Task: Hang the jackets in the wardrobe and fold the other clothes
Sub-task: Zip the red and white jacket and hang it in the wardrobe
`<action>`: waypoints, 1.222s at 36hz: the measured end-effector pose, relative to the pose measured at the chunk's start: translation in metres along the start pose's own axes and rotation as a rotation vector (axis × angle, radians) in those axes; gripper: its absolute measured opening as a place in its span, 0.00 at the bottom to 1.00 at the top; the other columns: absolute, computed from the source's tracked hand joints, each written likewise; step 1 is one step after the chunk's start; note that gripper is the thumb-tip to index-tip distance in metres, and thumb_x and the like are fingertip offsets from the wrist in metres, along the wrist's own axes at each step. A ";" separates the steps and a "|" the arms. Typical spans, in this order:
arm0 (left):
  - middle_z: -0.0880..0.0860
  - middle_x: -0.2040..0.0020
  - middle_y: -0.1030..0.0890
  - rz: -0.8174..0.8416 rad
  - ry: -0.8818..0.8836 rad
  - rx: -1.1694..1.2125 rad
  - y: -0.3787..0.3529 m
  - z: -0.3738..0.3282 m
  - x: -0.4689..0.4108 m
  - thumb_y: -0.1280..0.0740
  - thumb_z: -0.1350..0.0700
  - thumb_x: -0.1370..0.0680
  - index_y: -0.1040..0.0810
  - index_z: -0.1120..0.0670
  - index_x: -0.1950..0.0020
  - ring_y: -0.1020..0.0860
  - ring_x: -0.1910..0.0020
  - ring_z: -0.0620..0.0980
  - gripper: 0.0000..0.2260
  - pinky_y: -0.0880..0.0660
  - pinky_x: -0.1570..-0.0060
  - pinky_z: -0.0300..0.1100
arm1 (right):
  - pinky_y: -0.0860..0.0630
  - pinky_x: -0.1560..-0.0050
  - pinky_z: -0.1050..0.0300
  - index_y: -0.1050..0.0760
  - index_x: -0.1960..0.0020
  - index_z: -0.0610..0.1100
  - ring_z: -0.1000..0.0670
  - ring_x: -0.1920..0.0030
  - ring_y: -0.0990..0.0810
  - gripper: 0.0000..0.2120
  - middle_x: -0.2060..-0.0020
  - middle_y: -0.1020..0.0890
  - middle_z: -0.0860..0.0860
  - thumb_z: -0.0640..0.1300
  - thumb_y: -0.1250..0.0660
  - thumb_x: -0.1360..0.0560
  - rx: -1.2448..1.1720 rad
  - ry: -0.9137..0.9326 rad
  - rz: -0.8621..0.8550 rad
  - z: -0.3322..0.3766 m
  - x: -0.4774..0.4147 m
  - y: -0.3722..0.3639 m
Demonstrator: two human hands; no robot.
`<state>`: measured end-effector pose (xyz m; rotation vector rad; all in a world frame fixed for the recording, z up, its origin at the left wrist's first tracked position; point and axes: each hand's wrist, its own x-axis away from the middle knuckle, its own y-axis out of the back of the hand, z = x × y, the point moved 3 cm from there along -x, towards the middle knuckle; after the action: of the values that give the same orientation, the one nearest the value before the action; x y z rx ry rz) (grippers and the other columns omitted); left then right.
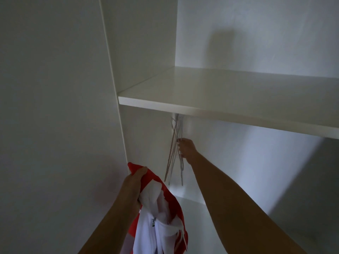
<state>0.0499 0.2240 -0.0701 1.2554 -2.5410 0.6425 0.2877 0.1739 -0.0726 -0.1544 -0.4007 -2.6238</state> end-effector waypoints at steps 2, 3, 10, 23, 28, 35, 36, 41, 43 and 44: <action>0.51 0.74 0.19 -0.012 0.000 0.003 -0.002 0.001 0.000 0.33 0.56 0.23 0.23 0.60 0.59 0.20 0.69 0.50 0.08 0.26 0.70 0.42 | 0.36 0.66 0.62 0.24 0.39 0.33 0.51 0.68 0.32 0.15 0.67 0.30 0.49 0.37 0.44 0.20 0.159 0.033 -0.022 0.003 -0.002 0.007; 0.51 0.75 0.19 -0.014 0.005 0.003 -0.003 0.001 0.000 0.33 0.56 0.23 0.23 0.60 0.60 0.20 0.69 0.50 0.09 0.27 0.71 0.41 | 0.36 0.66 0.63 0.24 0.39 0.33 0.49 0.66 0.30 0.15 0.65 0.27 0.46 0.38 0.44 0.20 0.200 0.031 -0.020 0.004 -0.001 0.009; 0.55 0.71 0.19 -0.014 0.043 -0.011 -0.012 0.002 0.003 0.32 0.56 0.24 0.23 0.60 0.61 0.21 0.67 0.53 0.09 0.27 0.69 0.43 | 0.20 0.65 0.54 0.25 0.58 0.34 0.50 0.76 0.21 0.10 0.69 0.19 0.42 0.36 0.40 0.20 0.181 -0.034 -0.015 0.014 0.006 0.021; 0.57 0.63 0.21 -0.031 0.055 -0.014 -0.013 0.006 0.002 0.32 0.56 0.24 0.24 0.60 0.58 0.22 0.64 0.53 0.08 0.28 0.69 0.43 | 0.22 0.69 0.53 0.30 0.63 0.37 0.48 0.69 0.26 0.10 0.66 0.27 0.42 0.31 0.39 0.23 0.160 -0.181 0.110 0.014 0.024 0.032; 0.58 0.57 0.21 -0.002 0.072 -0.013 -0.018 0.006 0.002 0.32 0.55 0.24 0.24 0.61 0.50 0.22 0.60 0.55 0.10 0.27 0.67 0.45 | 0.27 0.70 0.60 0.29 0.54 0.36 0.50 0.69 0.26 0.02 0.67 0.26 0.43 0.33 0.39 0.22 0.218 -0.230 0.036 0.008 0.025 0.045; 0.56 0.62 0.22 0.015 0.092 -0.019 -0.028 0.015 0.000 0.32 0.55 0.24 0.26 0.57 0.59 0.23 0.64 0.52 0.08 0.28 0.69 0.44 | 0.35 0.74 0.62 0.24 0.50 0.34 0.51 0.72 0.34 0.08 0.67 0.29 0.45 0.35 0.41 0.21 0.203 -0.121 -0.124 0.006 0.030 0.069; 0.55 0.64 0.22 0.016 0.091 -0.015 -0.030 0.017 0.000 0.32 0.55 0.24 0.26 0.57 0.61 0.23 0.65 0.51 0.08 0.28 0.70 0.43 | 0.35 0.70 0.61 0.24 0.43 0.34 0.51 0.70 0.33 0.12 0.63 0.27 0.45 0.37 0.42 0.21 0.249 -0.083 -0.144 0.006 0.028 0.073; 0.56 0.62 0.23 0.027 0.100 -0.056 -0.041 0.022 0.004 0.32 0.55 0.23 0.26 0.58 0.59 0.23 0.63 0.52 0.08 0.27 0.67 0.44 | 0.30 0.63 0.59 0.23 0.41 0.34 0.47 0.59 0.27 0.14 0.56 0.23 0.43 0.36 0.43 0.21 0.255 0.014 -0.283 0.004 0.030 0.088; 0.56 0.61 0.24 0.046 0.101 -0.052 -0.047 0.022 0.008 0.33 0.56 0.22 0.27 0.58 0.59 0.24 0.63 0.52 0.08 0.25 0.63 0.45 | 0.29 0.66 0.59 0.22 0.42 0.36 0.48 0.65 0.26 0.14 0.57 0.23 0.44 0.37 0.44 0.21 0.225 0.031 -0.321 0.001 0.036 0.096; 0.56 0.61 0.24 0.072 0.097 -0.059 -0.051 0.024 0.011 0.34 0.56 0.21 0.28 0.58 0.59 0.25 0.64 0.52 0.08 0.25 0.62 0.45 | 0.29 0.68 0.59 0.22 0.43 0.37 0.49 0.67 0.27 0.14 0.58 0.23 0.44 0.37 0.44 0.21 0.220 0.036 -0.336 -0.001 0.039 0.101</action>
<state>0.0839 0.1775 -0.0724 1.0907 -2.5165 0.6220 0.3013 0.0708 -0.0410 0.0362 -0.7556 -2.8770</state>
